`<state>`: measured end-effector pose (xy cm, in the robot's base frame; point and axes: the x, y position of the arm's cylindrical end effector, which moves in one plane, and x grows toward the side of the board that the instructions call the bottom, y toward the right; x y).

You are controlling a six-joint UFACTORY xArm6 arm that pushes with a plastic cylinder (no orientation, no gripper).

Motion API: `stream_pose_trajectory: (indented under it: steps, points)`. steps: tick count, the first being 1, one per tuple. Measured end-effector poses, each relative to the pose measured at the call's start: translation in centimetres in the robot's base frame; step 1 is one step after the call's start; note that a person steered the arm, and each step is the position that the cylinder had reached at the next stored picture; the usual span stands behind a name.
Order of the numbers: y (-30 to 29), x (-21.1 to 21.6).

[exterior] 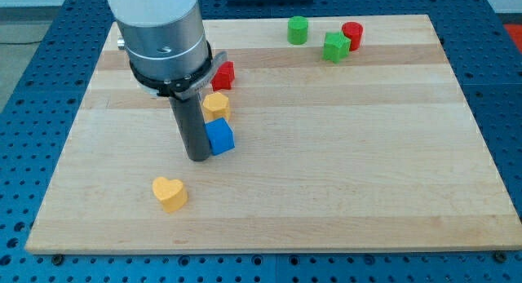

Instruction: Push yellow heart towards blue cube

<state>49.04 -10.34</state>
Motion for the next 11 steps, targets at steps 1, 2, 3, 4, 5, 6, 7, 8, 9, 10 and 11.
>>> stream_pose_trajectory:
  steps: [1, 2, 3, 4, 5, 6, 7, 8, 9, 10, 11]
  points:
    - [0.6, -0.2]
    - [2.2, -0.2]
    - [2.5, 0.0]
    - [3.4, 3.4]
    - [2.8, 8.7]
    - [-3.0, 12.1]
    - [-6.1, 11.9]
    - [-4.3, 9.9]
    - [-3.7, 8.3]
    - [-3.3, 7.0]
    - [-2.2, 6.0]
